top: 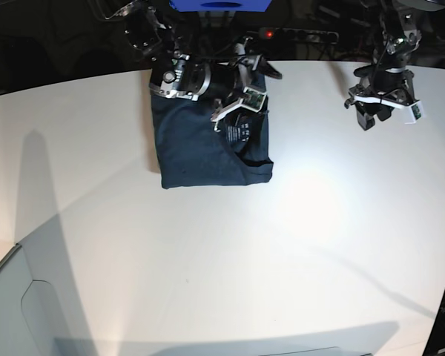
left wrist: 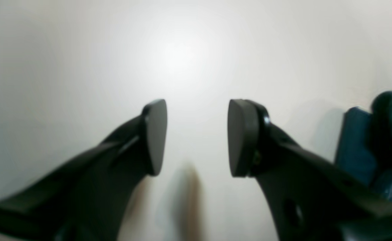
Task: Fold the T-shirt properly
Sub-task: 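Press and tuck the folded shirt edges with the right gripper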
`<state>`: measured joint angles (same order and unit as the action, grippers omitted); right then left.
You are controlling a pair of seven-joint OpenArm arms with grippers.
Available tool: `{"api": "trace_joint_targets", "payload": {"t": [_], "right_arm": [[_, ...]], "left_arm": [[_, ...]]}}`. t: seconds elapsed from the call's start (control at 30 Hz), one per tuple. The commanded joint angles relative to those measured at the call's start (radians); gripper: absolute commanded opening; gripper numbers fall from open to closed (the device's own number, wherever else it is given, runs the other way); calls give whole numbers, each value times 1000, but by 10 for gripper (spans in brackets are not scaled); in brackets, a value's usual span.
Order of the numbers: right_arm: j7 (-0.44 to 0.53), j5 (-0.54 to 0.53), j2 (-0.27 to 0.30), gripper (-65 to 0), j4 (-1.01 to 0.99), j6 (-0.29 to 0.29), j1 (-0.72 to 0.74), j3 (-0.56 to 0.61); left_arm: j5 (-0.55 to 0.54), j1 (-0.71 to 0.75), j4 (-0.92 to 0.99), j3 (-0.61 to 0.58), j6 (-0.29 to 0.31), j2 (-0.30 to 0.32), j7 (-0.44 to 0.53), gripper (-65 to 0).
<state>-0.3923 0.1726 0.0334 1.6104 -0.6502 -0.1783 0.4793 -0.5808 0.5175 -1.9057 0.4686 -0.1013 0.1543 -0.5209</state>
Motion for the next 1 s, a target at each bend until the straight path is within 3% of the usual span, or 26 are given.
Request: {"api": "trace_joint_targets", "payload": {"t": [0.0,0.37,0.57,0.77,0.97], "right_arm": [[23,-17,-5,-248,14,-10,9,2],[19,-15,-5,-246,-66,-13,7,45],[26,-21,27,-246,64,-12,9,65],[23,-18,6,-245,121,-12,33,-27],[23,-21,-28,-245,-26,-12,127,-90]], "left_arm": [[-3,3,-16,6,1,9,18,-366],[-3,10,-16,6,1,12,18,-366],[-3,11,-16,6,1,14,18,-366],[-3,23,-18,8,1,11,18,-366],[-3,28,-24,34,1,8,18,-366]]}}
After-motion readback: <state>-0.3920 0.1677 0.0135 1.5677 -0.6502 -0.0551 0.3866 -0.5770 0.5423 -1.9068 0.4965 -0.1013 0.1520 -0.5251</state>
